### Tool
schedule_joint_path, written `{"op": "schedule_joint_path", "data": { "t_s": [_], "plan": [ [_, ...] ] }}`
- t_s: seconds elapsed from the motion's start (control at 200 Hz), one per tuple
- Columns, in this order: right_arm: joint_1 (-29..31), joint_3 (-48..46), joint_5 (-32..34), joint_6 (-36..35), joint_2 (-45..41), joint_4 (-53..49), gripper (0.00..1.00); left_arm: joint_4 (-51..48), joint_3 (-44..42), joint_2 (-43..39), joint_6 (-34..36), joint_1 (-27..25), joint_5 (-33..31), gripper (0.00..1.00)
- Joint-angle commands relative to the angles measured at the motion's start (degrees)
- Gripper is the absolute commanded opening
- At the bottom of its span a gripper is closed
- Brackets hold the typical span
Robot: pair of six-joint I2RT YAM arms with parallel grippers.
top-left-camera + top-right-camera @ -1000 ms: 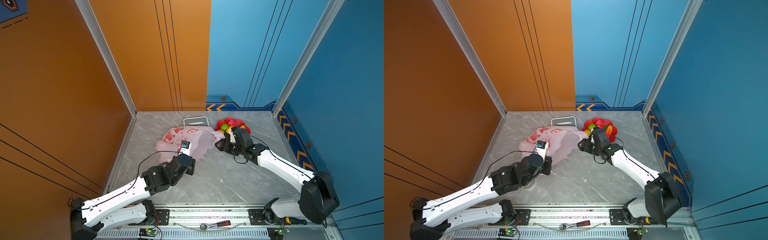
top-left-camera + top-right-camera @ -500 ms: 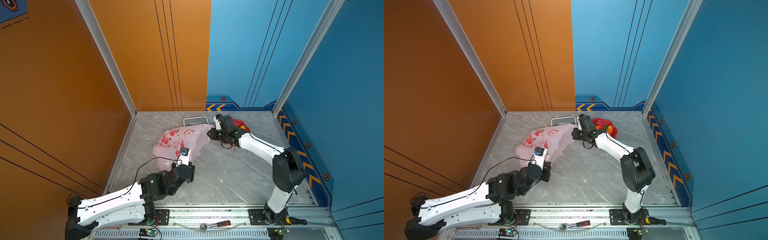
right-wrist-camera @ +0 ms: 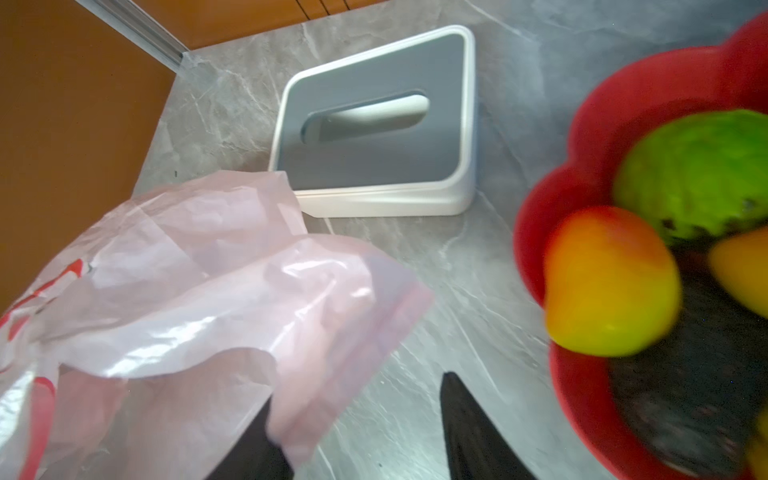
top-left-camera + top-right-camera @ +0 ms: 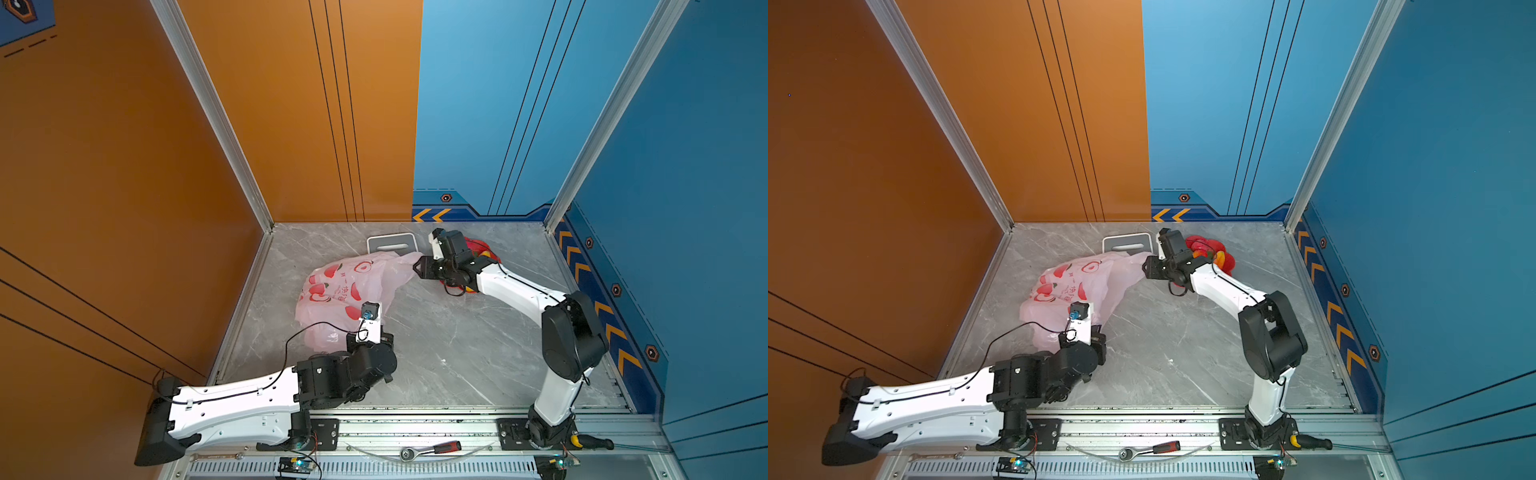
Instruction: Place the fruits into the plastic bag
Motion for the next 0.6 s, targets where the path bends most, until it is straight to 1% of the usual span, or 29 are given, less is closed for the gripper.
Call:
{"op": "schedule_joint_path", "data": {
  "t_s": [0.0, 0.03, 0.035, 0.055, 0.16, 0.325, 0.34, 0.355, 0.431, 0.486, 0.591],
  "plan": [
    [-1.79, -4.49, -2.81, 3.58, -9.64, -2.86, 0.6, 1.28, 0.46, -0.06, 0.46, -0.77, -2.2, 0.0],
    [-2.14, -5.64, -3.66, 4.34, -11.36, -3.09, 0.61, 0.96, 0.42, -0.44, 0.35, -0.68, -2.4, 0.0],
    [-2.3, -6.14, -3.92, 4.56, -11.95, -3.35, 0.65, 0.92, 0.4, -0.48, 0.33, -0.66, -2.41, 0.0],
    [-2.52, -6.95, -4.4, 5.28, -13.17, -3.76, 0.66, 0.65, 0.31, -0.71, 0.22, -0.78, -2.49, 0.0],
    [-2.85, -10.56, -7.5, 7.43, -18.72, -6.15, 0.68, -1.04, 0.02, -1.84, -0.84, -0.59, -2.86, 0.0],
    [-2.55, -14.3, -11.17, 10.28, -25.07, -8.83, 0.69, -1.52, -0.59, -2.52, -1.36, -0.53, -2.25, 0.0],
    [-2.56, -14.78, -11.5, 10.72, -25.62, -8.79, 0.7, -1.5, -0.72, -2.55, -1.36, -0.53, -2.13, 0.0],
    [-2.56, -15.12, -11.72, 11.2, -26.15, -8.79, 0.73, -1.43, -0.78, -2.5, -1.43, -0.48, -2.04, 0.0],
    [-2.1, -17.1, -14.05, 14.41, -28.01, -7.0, 0.74, -1.07, -1.12, -2.36, -1.56, -0.47, -1.85, 0.0],
    [-0.77, -18.27, -15.82, 16.94, -28.82, -4.42, 0.74, -0.9, -1.31, -2.2, -1.74, -0.54, -1.77, 0.0],
    [2.42, -18.84, -17.0, 21.52, -28.81, 0.29, 0.73, -0.53, -1.73, -2.2, -1.77, -0.55, -1.63, 0.0]
  ]
}}
